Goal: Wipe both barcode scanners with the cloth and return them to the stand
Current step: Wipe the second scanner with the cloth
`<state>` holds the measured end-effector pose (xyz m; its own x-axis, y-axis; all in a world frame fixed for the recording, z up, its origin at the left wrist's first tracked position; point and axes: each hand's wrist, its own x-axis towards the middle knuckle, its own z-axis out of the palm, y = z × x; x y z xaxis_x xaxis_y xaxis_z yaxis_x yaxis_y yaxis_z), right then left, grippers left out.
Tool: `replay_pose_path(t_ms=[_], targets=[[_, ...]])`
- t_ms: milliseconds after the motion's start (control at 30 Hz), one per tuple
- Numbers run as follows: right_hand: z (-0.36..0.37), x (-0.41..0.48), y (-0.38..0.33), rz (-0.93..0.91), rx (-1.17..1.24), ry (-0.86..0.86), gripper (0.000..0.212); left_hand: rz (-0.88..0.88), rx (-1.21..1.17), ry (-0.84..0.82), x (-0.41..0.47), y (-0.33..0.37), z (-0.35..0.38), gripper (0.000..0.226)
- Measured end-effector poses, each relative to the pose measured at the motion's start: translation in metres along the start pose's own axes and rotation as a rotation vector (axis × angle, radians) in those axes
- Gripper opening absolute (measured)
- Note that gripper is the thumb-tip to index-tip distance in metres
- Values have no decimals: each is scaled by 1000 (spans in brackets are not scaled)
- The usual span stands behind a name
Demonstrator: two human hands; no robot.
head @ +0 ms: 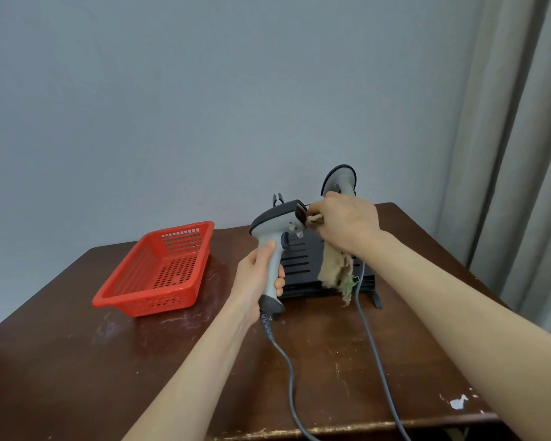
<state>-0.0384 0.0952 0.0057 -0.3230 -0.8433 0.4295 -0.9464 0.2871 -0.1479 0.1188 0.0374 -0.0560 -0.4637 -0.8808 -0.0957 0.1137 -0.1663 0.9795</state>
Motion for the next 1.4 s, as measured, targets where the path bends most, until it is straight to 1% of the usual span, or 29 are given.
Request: replay_pose_path(t_ms=[33, 100, 167, 233, 267, 300, 333, 400, 433, 467, 533, 567, 633, 700, 767, 833, 900, 933, 967, 1033, 1067, 1100, 1200, 1267, 1300, 1333, 1400], targets=[[0, 1, -1, 43, -51, -6, 25, -8, -15, 2, 0, 0, -1, 31], [-1, 2, 1, 138, -44, 8, 23, -30, -59, 12, 1, 0, -3, 34], [-4, -1, 2, 167, 115, 65, 21, -47, -78, 19, 2, -1, -5, 34], [-7, -5, -3, 128, 367, 97, 20, -48, -88, 22, 2, -2, -4, 33], [-7, -6, -7, 86, 449, 92, 20, -48, -91, 22, 1, -2, -3, 32], [-5, -6, -9, 56, 463, 72, 19, -50, -93, 20, 1, -2, -1, 30], [-3, -6, -10, 51, 412, 43, 18, -55, -98, 18, 0, -2, 1, 29], [1, -4, -6, 107, 185, 0, 18, -66, -116, 5, 0, -2, 1, 31], [3, -3, -2, 146, 118, 12, 18, -67, -117, -1, 1, -2, 0, 33], [3, -3, 1, 177, 132, 41, 18, -68, -114, -5, 1, -2, 0, 34], [1, -4, 1, 179, 348, 114, 17, -63, -102, -3, 2, -2, 0, 35], [0, -3, -3, 149, 466, 144, 16, -62, -94, -1, 2, -2, 0, 34], [-3, -2, -11, 76, 574, 153, 15, -75, -81, -2, 2, -3, 4, 36], [-3, -2, -16, 54, 567, 152, 16, -92, -90, 0, 0, -3, 7, 35], [-2, -2, -14, 69, 466, 142, 17, -92, -126, -11, -1, -4, 7, 33], [1, -2, -11, 113, 359, 107, 20, -82, -126, -13, -2, -4, 6, 34], [1, -2, -10, 160, 323, 59, 20, -72, -112, -9, -2, -5, 5, 34], [0, -2, -12, 164, 340, 59, 20, -72, -109, -8, -2, -5, 5, 34], [0, -1, -14, 153, 408, 72, 18, -73, -108, -4, -2, -4, 4, 34], [-2, 2, -19, 110, 640, 96, 16, -78, -110, 12, 0, -3, 4, 34], [-2, 3, -21, 99, 706, 99, 16, -80, -104, 21, 0, -3, 4, 36], [-1, 3, -20, 99, 697, 98, 16, -81, -98, 26, 0, -3, 4, 38], [4, 1, -12, 171, 460, 53, 17, -83, -123, 3, 0, -3, 4, 34], [7, 0, -8, 212, 382, 21, 19, -82, -113, -8, 0, -4, 4, 35], [7, 1, -8, 218, 393, 16, 20, -79, -111, -8, 0, -6, 4, 36], [6, 2, -9, 213, 460, 30, 19, -80, -109, -11, 1, -7, 5, 35], [3, 4, -13, 167, 720, 68, 16, -77, -98, -1, 3, -6, 5, 34]])
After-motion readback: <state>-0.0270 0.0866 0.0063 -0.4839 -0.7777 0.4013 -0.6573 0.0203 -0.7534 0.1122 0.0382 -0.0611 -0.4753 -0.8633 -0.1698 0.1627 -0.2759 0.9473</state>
